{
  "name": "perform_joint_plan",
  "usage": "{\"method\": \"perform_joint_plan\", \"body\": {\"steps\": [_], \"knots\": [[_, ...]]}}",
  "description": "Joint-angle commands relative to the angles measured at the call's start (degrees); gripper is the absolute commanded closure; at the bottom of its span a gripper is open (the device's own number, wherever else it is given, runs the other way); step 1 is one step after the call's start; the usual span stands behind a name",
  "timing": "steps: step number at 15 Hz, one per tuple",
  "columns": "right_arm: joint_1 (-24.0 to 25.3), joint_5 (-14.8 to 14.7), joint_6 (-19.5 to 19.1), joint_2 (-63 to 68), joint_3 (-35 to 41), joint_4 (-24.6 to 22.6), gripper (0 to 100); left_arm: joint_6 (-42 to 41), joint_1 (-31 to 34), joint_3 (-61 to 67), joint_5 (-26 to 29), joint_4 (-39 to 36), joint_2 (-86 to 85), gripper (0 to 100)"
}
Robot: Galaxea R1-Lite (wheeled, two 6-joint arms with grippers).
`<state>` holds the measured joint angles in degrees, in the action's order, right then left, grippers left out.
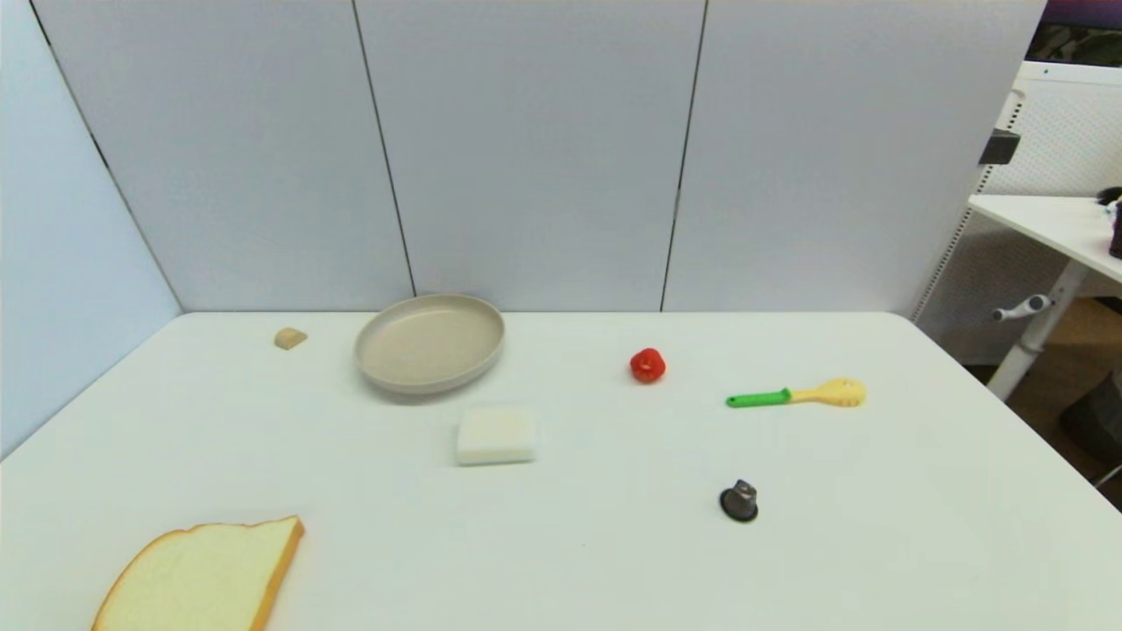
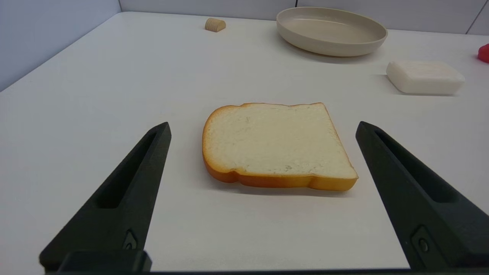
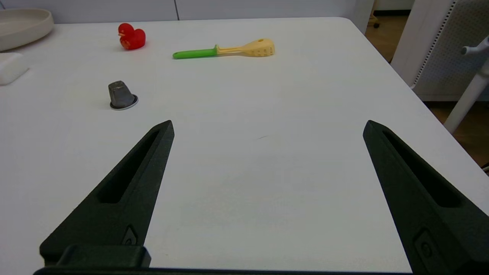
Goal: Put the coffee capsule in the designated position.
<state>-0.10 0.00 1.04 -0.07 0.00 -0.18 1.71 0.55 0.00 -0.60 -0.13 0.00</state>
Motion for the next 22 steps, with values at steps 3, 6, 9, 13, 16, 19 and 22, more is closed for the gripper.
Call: {"method": "perform_joint_plan", "body": {"steps": [3,6,9,13,16,19,22], "knots": [[0.01,0.00,0.02,0.07,0.00,0.01,0,0.05,-0.02,0.00,-0.02,-0.04,0.09,0],[0.01,0.00,0.02,0.07,0.00,0.01,0,0.05,0.07,0.00,-0.02,-0.04,0.09,0],[0.01,0.00,0.02,0.07,0.00,0.01,0,0.05,-0.02,0.00,-0.02,-0.04,0.09,0],[0.01,0.00,0.02,0.07,0.00,-0.08,0,0.75,0.07,0.00,-0.11,-0.04,0.00,0],[0.01,0.00,0.02,0.07,0.00,0.01,0,-3.20,-0.02,-1.85,0.25,0.05,0.09,0],[0.01,0.00,0.02,0.07,0.00,0.01,0,-11.73,-0.11,-9.05,0.51,1.54,6.59,0],[0.01,0.00,0.02,0.07,0.00,-0.08,0,-23.50,-6.09,-19.60,0.60,1.54,22.76,0]]}}
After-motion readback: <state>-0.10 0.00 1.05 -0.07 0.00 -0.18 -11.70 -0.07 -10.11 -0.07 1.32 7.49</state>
